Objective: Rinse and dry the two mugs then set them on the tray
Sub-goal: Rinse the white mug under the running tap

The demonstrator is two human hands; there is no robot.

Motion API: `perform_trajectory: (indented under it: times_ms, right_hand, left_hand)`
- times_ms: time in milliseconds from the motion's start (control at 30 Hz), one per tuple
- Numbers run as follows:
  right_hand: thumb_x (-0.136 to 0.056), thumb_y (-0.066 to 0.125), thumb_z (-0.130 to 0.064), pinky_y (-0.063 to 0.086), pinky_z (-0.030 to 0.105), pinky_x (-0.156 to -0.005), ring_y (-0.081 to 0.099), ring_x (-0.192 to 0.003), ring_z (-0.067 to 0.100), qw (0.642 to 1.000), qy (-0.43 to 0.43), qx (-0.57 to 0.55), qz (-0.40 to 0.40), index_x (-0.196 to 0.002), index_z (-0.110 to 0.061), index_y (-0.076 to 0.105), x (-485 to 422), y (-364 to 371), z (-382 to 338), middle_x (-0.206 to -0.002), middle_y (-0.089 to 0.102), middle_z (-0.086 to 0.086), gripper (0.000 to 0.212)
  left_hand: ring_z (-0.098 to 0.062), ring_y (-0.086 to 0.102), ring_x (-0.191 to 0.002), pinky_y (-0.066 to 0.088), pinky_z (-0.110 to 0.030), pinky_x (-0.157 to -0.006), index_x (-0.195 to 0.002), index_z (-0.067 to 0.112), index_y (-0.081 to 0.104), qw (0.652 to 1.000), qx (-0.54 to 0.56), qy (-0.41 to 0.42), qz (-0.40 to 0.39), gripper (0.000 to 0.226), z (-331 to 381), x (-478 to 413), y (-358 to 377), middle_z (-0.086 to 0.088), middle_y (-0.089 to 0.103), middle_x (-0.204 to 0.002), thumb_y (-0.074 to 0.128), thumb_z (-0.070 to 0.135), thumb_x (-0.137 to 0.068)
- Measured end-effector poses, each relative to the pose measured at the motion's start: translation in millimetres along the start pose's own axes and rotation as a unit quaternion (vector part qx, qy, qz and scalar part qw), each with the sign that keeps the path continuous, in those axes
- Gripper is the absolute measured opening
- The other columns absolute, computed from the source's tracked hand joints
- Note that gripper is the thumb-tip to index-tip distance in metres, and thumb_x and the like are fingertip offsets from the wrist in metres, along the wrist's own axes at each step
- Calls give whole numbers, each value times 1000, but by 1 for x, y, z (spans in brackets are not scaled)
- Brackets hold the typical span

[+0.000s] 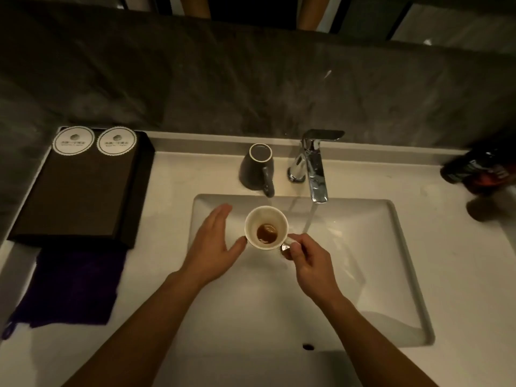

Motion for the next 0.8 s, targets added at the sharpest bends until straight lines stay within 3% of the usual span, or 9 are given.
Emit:
perform_trajectory:
  times_ms: [100, 200, 333, 467, 600, 800]
  right_hand:
    - [-105, 55, -20, 60, 37, -80, 76, -90, 13, 1000, 28, 3, 5, -91, -20, 65, -3, -28, 19, -91, 77, 1, 17]
    - [-106, 54, -19, 60, 33, -78, 78, -86, 9, 999, 30, 10, -10, -87, -17, 61, -13, -49, 29, -90, 77, 1, 21]
    - [-107, 51, -16, 64, 43, -85, 78, -84, 21, 998, 43, -33, -34, -90, -8, 61, -36, -71, 37, -93, 74, 11, 21]
    - [-107, 51, -16, 64, 37, -84, 77, -90, 29, 996, 39, -59, -58, -101, -2, 63, -52, -83, 39, -100, 73, 19, 20]
    - [-108, 48, -13, 61, 34, -88, 73, -95, 28, 991, 48, -122, -41, -105, 4, 59, -51, -83, 45, -103, 70, 25, 21]
    - [-110, 44, -12, 60, 30, -87, 74, -89, 16, 988, 45, -147, -24, -101, 5, 56, -48, -79, 46, -89, 73, 3, 23]
  left_hand:
    - [-11, 43, -142, 42, -38, -115, -158, 38, 25, 987, 95, 44, -121, 99, 38, -15, 30, 9, 39, -160, 83, 43, -78]
    - [-1, 54, -124, 52, -31, -100, -142, 48, 38, 978, 126, 82, -147, 90, 70, -33, 52, 20, 54, -138, 88, 46, -68]
    - [7, 53, -120, 47, -8, -91, -130, 63, 40, 975, 164, 82, -128, 89, 86, -51, 70, 29, 52, -131, 94, 42, -63]
    - [-6, 56, -117, 49, -19, -88, -130, 50, 41, 983, 154, 36, -94, 93, 87, -53, 86, 16, 51, -134, 96, 44, -56]
    - [-8, 55, -112, 45, -15, -82, -128, 46, 38, 990, 139, 10, -34, 95, 93, -41, 99, 12, 50, -132, 92, 52, -51]
    - [-10, 54, -118, 51, -26, -92, -136, 38, 45, 992, 118, 41, 9, 97, 106, -39, 97, 12, 49, -134, 94, 44, -53]
Point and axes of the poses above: each hand's wrist, its own x-axis away from the middle knuckle, its own y-axis out of the palm, z = x × y, the point moved 4 cm from there along -x, towards the middle knuckle
